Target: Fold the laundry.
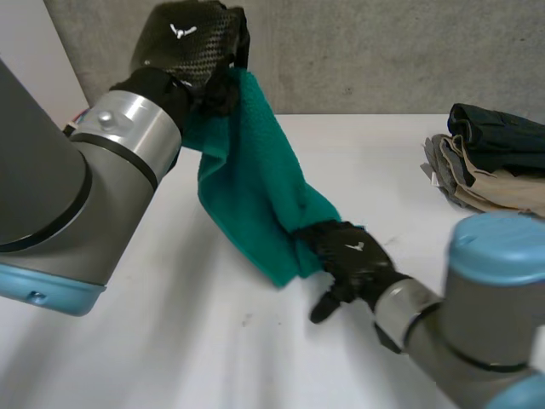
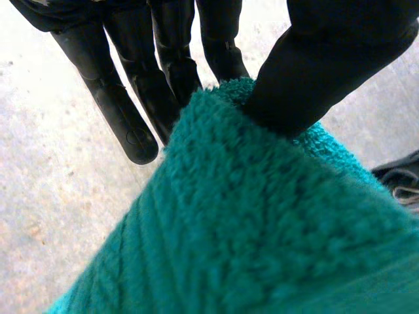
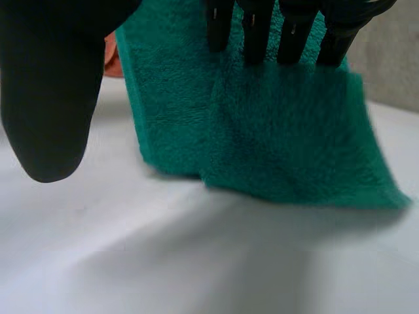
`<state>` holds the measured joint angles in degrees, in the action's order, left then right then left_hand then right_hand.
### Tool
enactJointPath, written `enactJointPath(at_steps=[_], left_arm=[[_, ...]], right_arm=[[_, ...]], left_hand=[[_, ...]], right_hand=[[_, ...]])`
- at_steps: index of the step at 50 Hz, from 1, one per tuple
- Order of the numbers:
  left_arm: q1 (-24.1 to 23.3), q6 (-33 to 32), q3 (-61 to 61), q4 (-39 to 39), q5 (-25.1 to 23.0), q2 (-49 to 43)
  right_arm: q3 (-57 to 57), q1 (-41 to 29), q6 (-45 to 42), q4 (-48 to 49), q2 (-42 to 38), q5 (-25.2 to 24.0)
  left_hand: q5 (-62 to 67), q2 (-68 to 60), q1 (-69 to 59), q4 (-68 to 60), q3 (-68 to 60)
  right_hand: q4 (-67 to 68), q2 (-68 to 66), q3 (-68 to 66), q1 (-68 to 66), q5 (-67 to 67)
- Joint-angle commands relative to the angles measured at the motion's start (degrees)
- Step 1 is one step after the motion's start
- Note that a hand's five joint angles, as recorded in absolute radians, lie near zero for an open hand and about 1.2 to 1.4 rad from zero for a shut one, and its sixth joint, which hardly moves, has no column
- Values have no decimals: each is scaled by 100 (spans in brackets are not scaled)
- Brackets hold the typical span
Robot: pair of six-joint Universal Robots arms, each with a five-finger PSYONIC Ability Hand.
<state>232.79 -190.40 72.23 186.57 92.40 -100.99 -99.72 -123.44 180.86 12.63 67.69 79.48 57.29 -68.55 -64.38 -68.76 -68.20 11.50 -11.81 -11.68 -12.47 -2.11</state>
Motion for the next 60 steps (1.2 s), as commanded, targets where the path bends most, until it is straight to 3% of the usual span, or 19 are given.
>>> enactJointPath(at_steps=[1,7,14,16,17,18,24,30,32,36,41,47,54,60], left_arm=[[-14,2,72,-7,23,124],[12,20,81,-7,67,115],[21,20,-42,-7,225,211],[21,20,-42,-7,225,238],[12,20,-42,-7,234,256],[21,20,-42,-7,234,282],[65,29,2,2,252,405],[433,20,116,-16,392,651],[600,3,168,-33,445,713],[969,-15,370,-217,445,739],[1348,20,783,-771,419,590],[1287,20,1267,-912,384,-139],[1163,29,891,-684,173,-1202],[1172,2,-118,26,-126,-2019]], right_arm=[[1085,-602,-647,679,-1406,814],[1761,-690,-938,750,-2021,1052],[2201,-795,-860,767,-2321,1000],[2298,-822,-789,767,-2365,999],[2369,-830,-737,776,-2391,999],[2508,-839,-632,767,-2453,1008],[2739,-804,-534,636,-2383,1035],[2378,-164,-1016,48,-1067,991],[2299,431,-1524,-477,-348,912],[2517,1040,-2674,-1610,305,570],[3089,1164,-3864,-2773,394,402],[3301,1437,-4568,-3574,395,314],[3292,1490,-4630,-2961,-272,323],[3371,1481,-4691,-1239,-967,340]], left_hand=[[1271,-1145,-1562,-1124,-1180],[1271,-1145,-1562,-1124,-1180],[1271,-1145,-1562,-1124,-1180],[1271,-1145,-1562,-1124,-1180],[1271,-1145,-1562,-1124,-1180],[1271,-1145,-1562,-1124,-1180],[1271,-1145,-1562,-1124,-1180],[1271,-1145,-1562,-1124,-1180],[1271,-1145,-1562,-1124,-1180],[1271,-1145,-1562,-1124,-1180],[1271,-1145,-1562,-1124,-1180],[1271,-1145,-1562,-1124,-1180],[1271,-1145,-1562,-1124,-1180],[1271,-1145,-1562,-1124,-1180]], right_hand=[[227,-197,-210,-131,-166],[748,-718,-730,-652,-687],[1739,-1708,-1721,-1642,-1677],[2928,-2898,-2911,-2832,-2867],[4435,-4405,-4417,-4339,-4374],[6825,-6795,-6808,-6729,-6764],[6850,-6819,-6832,-6753,-6789],[6850,-6819,-6832,-6753,-6789],[6850,-6819,-6832,-6753,-6789],[6850,-6819,-6832,-6753,-6789],[6850,-6819,-6832,-6753,-6789],[6850,-6819,-6832,-6753,-6789],[6850,-6819,-6832,-6753,-6789],[6850,-6819,-6832,-6753,-6789]])
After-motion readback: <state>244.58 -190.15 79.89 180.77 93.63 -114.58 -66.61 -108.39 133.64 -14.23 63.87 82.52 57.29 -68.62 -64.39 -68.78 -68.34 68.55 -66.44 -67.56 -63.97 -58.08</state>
